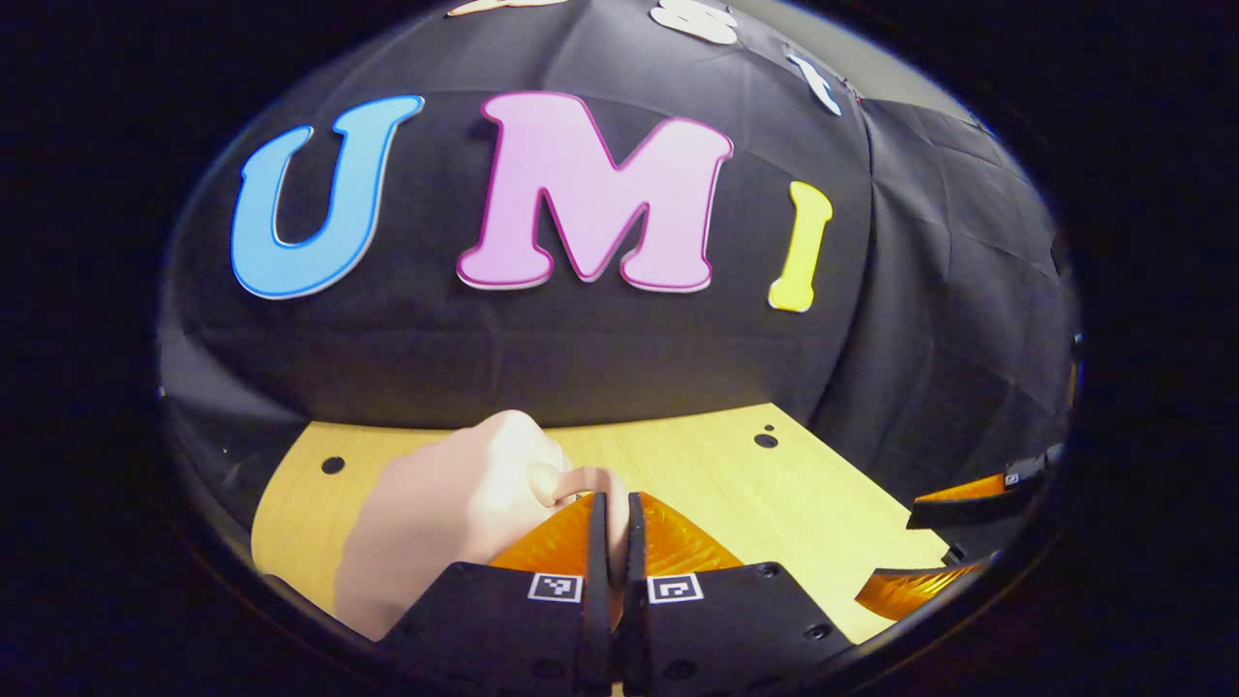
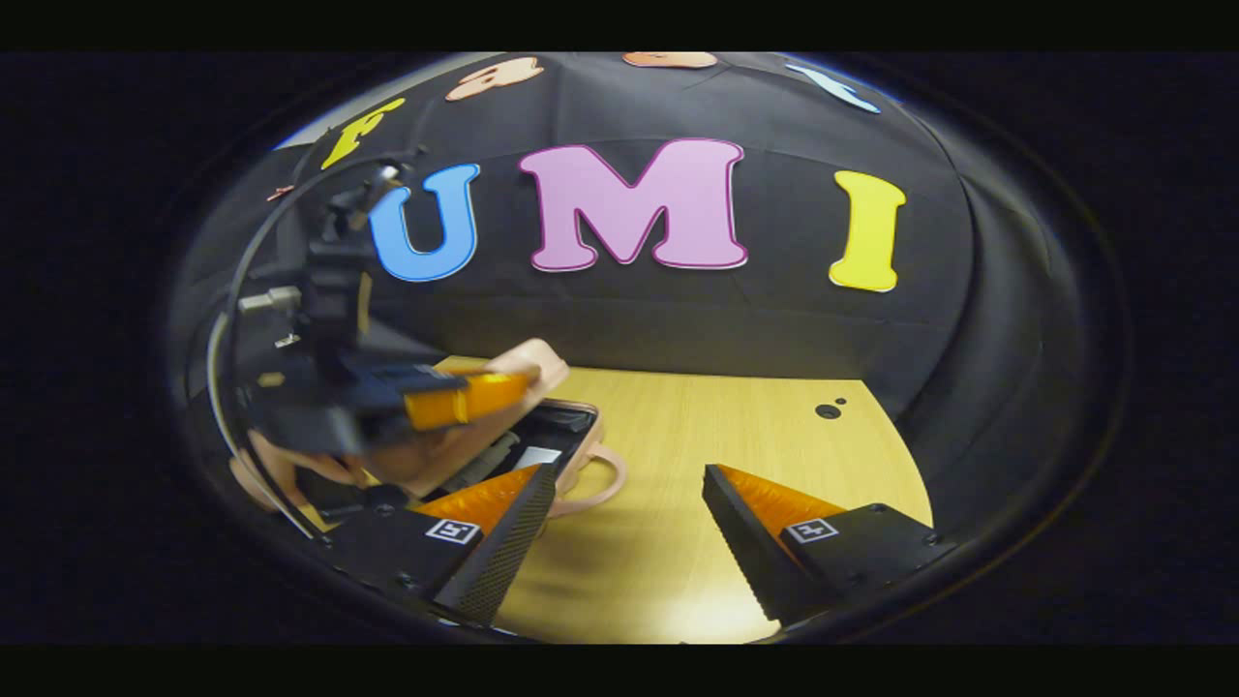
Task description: First open the suitcase, pack the skin care products into it, and then close the suitcase.
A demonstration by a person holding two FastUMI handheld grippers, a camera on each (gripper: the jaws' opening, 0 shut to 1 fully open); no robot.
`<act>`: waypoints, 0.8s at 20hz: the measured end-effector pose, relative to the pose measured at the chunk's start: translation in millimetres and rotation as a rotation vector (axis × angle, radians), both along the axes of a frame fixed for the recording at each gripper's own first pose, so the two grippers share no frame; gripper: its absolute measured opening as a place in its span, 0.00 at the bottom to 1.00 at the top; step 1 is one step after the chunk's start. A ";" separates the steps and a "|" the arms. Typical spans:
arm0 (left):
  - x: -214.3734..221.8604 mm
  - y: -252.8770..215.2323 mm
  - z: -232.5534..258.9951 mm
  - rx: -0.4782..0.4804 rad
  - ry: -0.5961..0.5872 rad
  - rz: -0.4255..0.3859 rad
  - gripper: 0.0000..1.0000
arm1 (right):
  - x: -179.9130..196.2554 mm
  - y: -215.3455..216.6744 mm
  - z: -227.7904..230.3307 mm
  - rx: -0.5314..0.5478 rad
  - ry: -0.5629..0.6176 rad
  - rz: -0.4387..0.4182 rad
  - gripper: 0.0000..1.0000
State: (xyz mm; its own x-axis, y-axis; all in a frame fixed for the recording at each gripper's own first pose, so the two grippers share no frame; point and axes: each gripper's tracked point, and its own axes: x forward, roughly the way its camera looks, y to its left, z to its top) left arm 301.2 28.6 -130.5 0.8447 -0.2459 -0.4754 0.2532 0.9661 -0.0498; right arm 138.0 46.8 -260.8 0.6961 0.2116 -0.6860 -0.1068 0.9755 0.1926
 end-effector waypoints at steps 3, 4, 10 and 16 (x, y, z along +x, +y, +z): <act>-9.4 -19.7 -61.2 -0.018 0.127 -0.009 0.10 | 5.1 -21.3 -4.1 0.004 -0.002 -0.026 0.98; -7.7 -22.6 -74.9 -0.037 0.174 0.011 0.10 | 5.6 -25.4 -2.9 0.019 -0.004 -0.041 0.98; -25.4 -30.1 -19.6 -0.158 0.153 0.032 0.29 | 16.6 -42.5 33.2 0.060 -0.094 -0.132 0.98; -104.9 -3.6 137.0 -0.066 -0.196 -0.021 0.93 | 10.0 -34.3 135.3 0.063 -0.276 -0.133 0.98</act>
State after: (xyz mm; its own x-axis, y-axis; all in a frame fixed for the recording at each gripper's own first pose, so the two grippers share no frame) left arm 196.3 24.9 6.4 0.9139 -0.2897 -0.2845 0.2845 0.9568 -0.0603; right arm 148.1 12.5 -125.4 0.8785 0.1428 -0.4559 -0.0359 0.9713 0.2350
